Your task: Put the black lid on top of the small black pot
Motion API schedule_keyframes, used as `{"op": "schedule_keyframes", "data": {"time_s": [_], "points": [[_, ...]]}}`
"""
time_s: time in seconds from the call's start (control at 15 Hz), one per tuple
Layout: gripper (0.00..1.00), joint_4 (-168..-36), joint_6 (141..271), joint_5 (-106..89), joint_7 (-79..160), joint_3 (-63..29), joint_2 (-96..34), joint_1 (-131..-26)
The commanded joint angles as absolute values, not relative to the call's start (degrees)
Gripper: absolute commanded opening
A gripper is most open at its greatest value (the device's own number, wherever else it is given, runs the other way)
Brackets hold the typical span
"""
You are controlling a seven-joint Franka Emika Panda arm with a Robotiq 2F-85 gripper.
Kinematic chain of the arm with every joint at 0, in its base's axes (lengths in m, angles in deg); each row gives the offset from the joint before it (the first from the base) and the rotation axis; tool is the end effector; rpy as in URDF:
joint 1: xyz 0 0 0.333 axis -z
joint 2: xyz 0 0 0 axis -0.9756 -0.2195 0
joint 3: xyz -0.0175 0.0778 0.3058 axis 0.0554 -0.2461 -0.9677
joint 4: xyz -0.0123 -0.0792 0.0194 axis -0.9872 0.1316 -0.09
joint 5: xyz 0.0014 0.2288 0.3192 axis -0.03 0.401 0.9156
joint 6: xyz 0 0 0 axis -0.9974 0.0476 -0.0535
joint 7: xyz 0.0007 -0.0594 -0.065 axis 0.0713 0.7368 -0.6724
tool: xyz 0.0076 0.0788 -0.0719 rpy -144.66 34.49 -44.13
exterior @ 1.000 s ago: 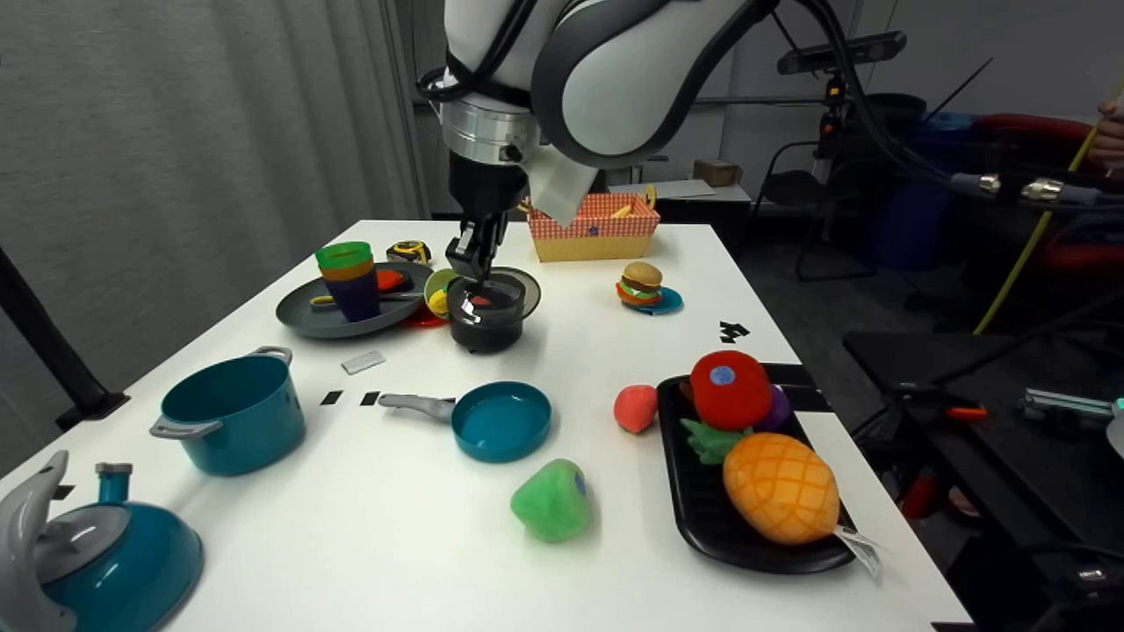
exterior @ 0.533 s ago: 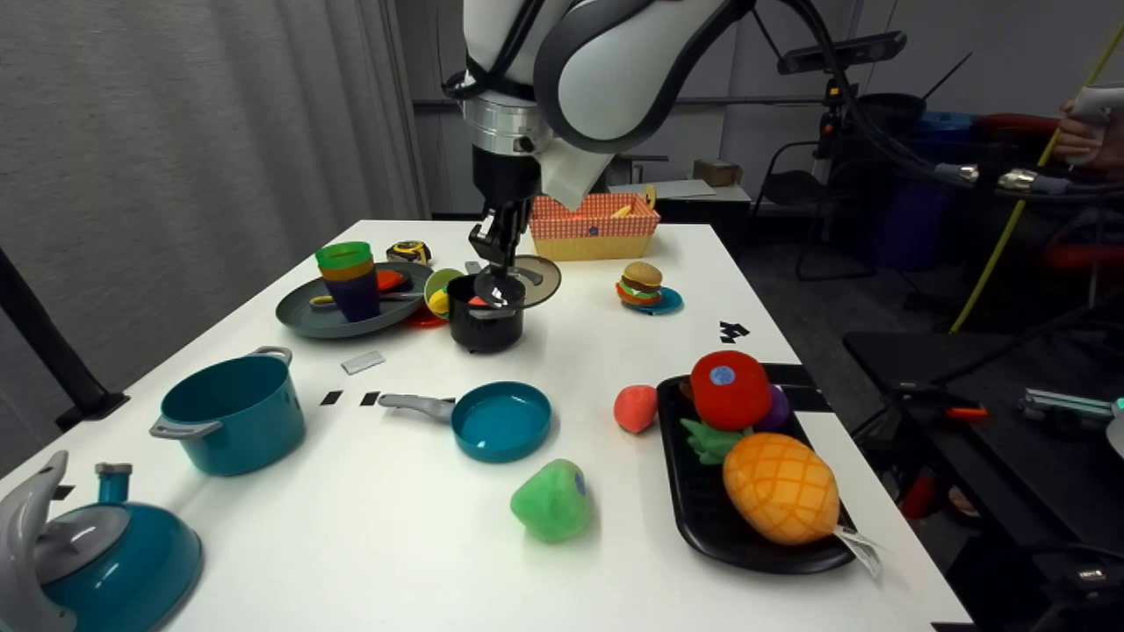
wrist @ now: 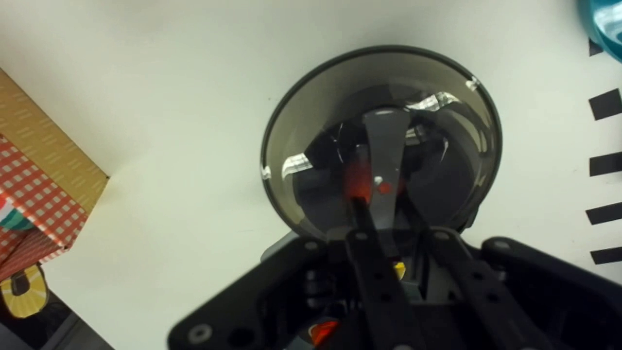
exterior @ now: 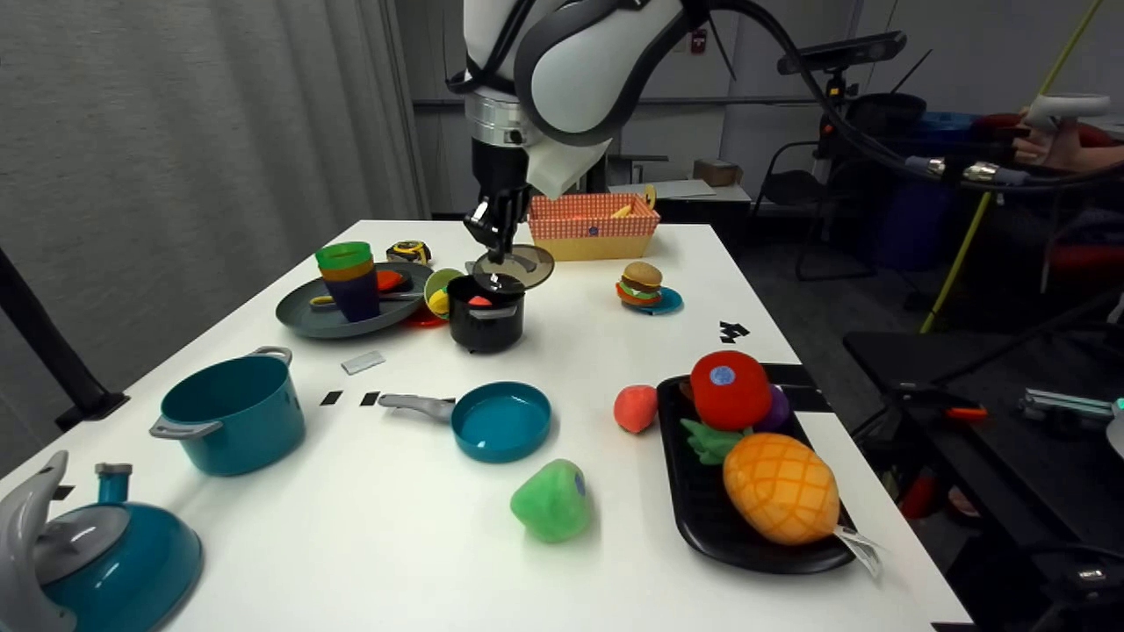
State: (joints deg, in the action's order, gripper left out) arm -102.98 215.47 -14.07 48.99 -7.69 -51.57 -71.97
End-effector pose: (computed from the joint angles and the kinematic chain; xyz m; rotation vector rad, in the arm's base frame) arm 0.6840 -0.2024 0.2762 2.8232 -0.5357 0.3470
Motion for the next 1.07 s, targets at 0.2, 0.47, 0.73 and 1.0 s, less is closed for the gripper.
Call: {"op": "schedule_keyframes", "data": {"time_s": [0.2,0.47,0.73,1.0], "points": [[0.04,-92.5,214.7,-12.3,52.6,-6.8,-59.2,-71.1],[0.04,-88.2,214.6,-12.1,54.5,-6.6,-62.5,-71.3],[0.04,-84.4,214.3,-11.8,55.4,-6.7,-65.6,-71.2],[0.04,-81.6,214.0,-11.3,54.9,-7.0,-67.8,-70.9]]}}
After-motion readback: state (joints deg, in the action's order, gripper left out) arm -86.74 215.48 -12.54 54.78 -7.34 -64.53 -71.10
